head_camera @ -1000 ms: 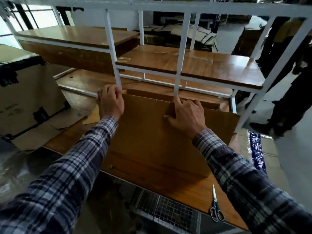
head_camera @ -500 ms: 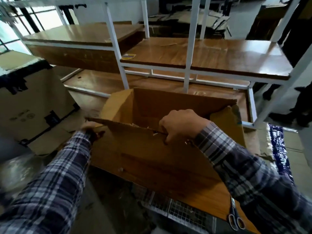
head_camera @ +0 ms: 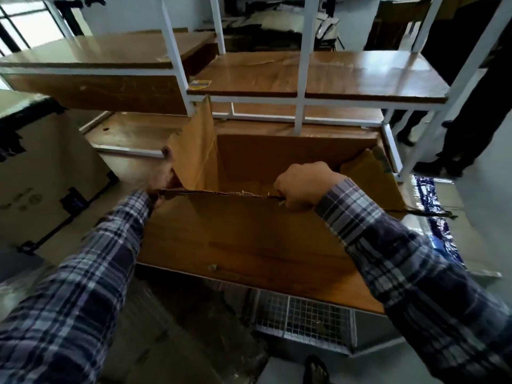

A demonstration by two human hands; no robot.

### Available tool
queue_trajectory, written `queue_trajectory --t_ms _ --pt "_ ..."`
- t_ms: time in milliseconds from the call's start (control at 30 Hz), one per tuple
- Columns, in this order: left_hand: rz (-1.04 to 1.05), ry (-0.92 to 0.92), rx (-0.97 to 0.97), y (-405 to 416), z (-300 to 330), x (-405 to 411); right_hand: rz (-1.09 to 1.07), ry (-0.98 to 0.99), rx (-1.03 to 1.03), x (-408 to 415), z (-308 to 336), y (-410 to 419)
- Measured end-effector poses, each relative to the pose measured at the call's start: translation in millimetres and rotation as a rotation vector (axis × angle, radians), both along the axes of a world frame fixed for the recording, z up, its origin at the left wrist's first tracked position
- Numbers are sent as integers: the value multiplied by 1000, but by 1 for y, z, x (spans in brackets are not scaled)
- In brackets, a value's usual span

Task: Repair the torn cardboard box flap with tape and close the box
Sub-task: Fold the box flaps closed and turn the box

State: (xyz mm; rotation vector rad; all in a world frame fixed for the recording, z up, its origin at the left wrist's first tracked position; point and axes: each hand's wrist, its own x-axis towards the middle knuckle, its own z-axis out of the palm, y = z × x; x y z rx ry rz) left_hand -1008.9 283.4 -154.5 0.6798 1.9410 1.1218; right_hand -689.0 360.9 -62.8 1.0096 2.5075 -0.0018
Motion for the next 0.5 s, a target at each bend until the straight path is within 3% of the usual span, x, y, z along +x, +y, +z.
queue_trajectory --t_ms 100,200,333,500 --pt "-205 -59 24 -2 31 26 -48 25 14 0 1 -3" --pt "-226 -72 -78 -1 23 21 -78 37 16 -3 2 -2" --pt "-148 -58 -36 5 16 18 -121 80 48 -10 3 4" --pt "-183 -84 63 10 4 6 -274 362 183 -14 -7 26"
